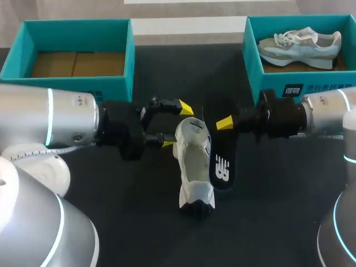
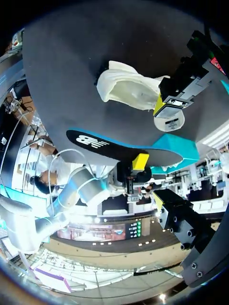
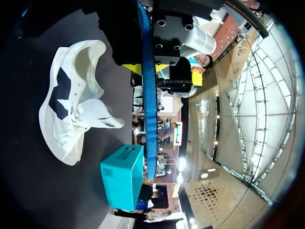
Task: Take the shoe out of the shoebox, open the shoe tongue, remove and reinsert the insole, then place the shoe into the shoebox
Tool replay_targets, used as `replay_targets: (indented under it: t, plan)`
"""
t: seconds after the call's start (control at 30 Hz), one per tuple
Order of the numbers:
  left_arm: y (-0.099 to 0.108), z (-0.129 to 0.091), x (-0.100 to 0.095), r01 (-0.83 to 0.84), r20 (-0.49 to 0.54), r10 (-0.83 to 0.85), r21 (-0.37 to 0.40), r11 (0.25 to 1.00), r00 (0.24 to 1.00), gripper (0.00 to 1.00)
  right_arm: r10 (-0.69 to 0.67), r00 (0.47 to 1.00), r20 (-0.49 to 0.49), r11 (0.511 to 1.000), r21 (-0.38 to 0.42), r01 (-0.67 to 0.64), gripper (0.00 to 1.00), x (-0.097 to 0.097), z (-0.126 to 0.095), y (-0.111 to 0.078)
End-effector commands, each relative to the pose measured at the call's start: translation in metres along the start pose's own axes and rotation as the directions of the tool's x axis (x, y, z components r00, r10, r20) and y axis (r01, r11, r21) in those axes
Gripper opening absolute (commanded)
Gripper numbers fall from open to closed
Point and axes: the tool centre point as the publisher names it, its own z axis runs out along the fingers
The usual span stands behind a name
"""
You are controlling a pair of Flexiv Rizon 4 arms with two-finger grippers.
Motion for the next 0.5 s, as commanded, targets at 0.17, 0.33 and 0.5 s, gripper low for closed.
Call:
replay_targets:
  t: [0.17, 0.33, 0.5]
  plan:
    - [-0.003, -0.001, 0.005, -0.003, 0.251, 0.004, -0.004, 1.000, 0.968, 1.00, 0.000, 1.000, -0.009, 1.000, -0.002, 0.000, 0.00, -0.001, 0.005, 0.000]
    - [0.001, 0.012, 0.014, -0.025, 0.266, 0.025, -0.006, 1.000, 0.964, 1.00, -0.002, 1.000, -0.015, 1.000, 0.002, 0.003, 0.00, 0.005, 0.007, -0.002]
    - [0.006, 0.019, 0.016, -0.033, 0.273, 0.033, -0.005, 0.999, 0.962, 1.00, 0.032, 0.999, -0.024, 0.999, 0.014, -0.032, 0.00, 0.012, 0.014, -0.012]
